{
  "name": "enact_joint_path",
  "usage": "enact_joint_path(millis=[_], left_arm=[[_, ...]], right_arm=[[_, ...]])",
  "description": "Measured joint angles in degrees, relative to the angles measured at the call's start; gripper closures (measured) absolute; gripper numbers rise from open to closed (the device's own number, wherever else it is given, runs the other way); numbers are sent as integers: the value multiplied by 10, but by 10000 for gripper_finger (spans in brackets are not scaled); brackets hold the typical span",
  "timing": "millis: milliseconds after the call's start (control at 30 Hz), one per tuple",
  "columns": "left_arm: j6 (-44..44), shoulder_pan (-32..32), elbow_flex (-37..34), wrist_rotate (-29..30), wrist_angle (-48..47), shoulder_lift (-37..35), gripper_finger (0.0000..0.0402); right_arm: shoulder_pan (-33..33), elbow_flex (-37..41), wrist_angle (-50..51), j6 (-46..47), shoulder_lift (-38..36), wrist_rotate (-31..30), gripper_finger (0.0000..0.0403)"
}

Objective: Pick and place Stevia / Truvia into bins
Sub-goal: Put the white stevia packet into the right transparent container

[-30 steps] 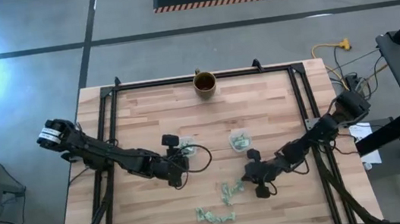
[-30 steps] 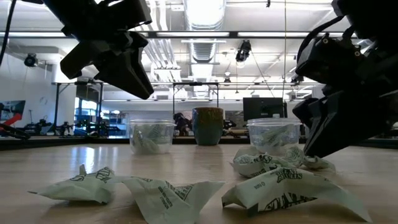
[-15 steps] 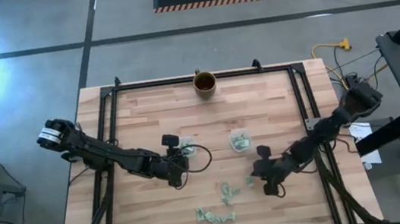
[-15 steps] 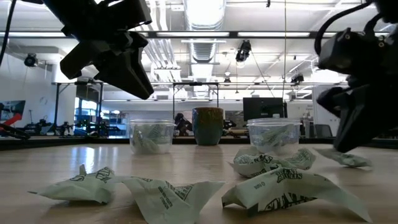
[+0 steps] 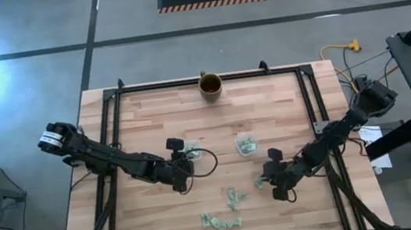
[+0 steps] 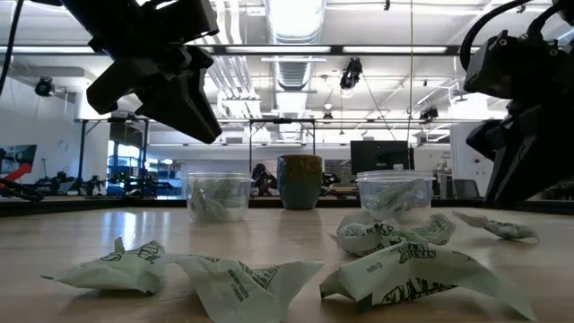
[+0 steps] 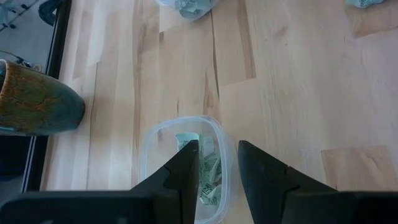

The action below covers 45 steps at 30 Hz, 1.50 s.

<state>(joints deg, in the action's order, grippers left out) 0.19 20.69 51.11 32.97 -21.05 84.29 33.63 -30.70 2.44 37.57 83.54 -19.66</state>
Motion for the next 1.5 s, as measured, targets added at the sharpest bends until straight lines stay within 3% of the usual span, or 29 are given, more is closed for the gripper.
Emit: enact_joint_path(millis=[433, 600, 767, 933, 1300, 1500], left_arm=[[0, 0, 0, 0, 0, 0, 307], [0, 0, 0, 0, 1, 0, 307], [0, 0, 0, 0, 1, 0, 307], [0, -1, 0, 0, 1, 0, 307], [0, 0, 0, 0, 0, 0, 307], [0, 0, -2, 0, 0, 0, 307]], right_arm=[[0, 1, -63, 10, 30, -3, 195], [0, 2, -72, 13, 65, -3, 159], [0, -1, -79, 12, 84, -13, 149], [0, -1, -77, -4, 83, -17, 182], [0, -5, -72, -52, 80, -26, 337], [0, -19, -73, -90, 79, -28, 389]])
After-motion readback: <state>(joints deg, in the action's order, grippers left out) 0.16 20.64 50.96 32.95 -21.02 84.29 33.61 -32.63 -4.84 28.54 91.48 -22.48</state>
